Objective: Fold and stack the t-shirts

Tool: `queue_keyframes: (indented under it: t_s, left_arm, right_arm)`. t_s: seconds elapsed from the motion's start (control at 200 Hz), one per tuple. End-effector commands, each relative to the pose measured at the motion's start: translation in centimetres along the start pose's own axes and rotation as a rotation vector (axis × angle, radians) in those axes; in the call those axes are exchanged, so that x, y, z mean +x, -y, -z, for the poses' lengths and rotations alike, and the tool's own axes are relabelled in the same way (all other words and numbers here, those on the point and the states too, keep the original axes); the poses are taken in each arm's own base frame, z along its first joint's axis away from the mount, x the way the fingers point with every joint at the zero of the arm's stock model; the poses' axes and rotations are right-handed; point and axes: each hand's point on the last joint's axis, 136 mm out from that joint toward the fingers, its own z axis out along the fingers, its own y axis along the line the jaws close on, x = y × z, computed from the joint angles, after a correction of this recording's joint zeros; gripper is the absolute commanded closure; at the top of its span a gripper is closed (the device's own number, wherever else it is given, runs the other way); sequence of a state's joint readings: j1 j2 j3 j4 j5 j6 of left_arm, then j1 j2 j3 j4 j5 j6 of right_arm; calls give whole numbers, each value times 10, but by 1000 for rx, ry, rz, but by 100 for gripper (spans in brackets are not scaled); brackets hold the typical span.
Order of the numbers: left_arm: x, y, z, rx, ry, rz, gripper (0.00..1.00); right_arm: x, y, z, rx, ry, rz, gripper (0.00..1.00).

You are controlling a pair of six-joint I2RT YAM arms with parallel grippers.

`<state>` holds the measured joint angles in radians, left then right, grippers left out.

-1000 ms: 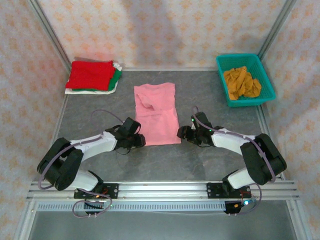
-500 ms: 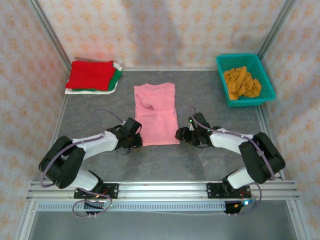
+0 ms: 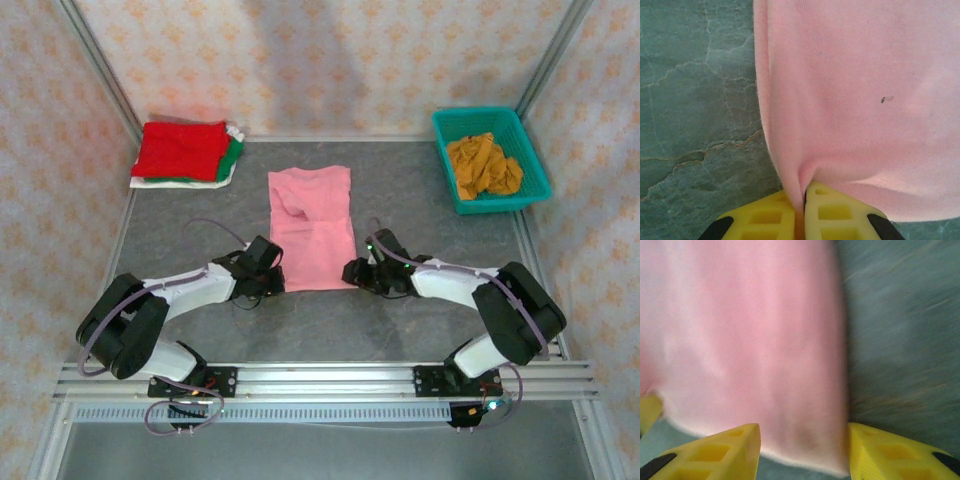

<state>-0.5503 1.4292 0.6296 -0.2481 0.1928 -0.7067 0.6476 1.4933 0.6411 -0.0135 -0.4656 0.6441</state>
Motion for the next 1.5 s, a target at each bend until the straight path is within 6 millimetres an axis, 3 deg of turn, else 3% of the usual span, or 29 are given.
queue_keyframes:
  t_s: [0.0, 0.135, 0.335, 0.696, 0.976, 1.116, 1.286, 1.416, 1.491]
  left_arm:
    - [0, -8, 0, -34, 28, -14, 91]
    - [-1, -9, 1, -35, 35, -15, 94]
    - [1, -14, 6, -44, 49, -7, 97]
    - [3, -25, 14, -60, 79, -2, 100]
    - [16, -29, 24, -16, 74, 10, 100]
    - [39, -28, 29, 14, 28, -11, 100]
    - [62, -30, 53, 40, 42, -30, 100]
    - [67, -27, 78, 87, 50, -31, 100]
    - [56, -22, 95, 101, 94, -48, 100]
  right_arm:
    - [7, -16, -3, -61, -27, -7, 52]
    - [6, -17, -7, -57, -28, -11, 53]
    - [1, -1, -8, 23, 9, -34, 60]
    - [-5, 10, -12, 80, 42, -53, 100]
    - [10, 7, 3, 21, 20, -36, 100]
    - [39, 8, 12, -21, -28, -22, 100]
    - [68, 14, 30, -31, -25, -34, 100]
    - [58, -4, 55, -100, 51, -44, 100]
    - [42, -16, 68, -90, 107, -24, 100]
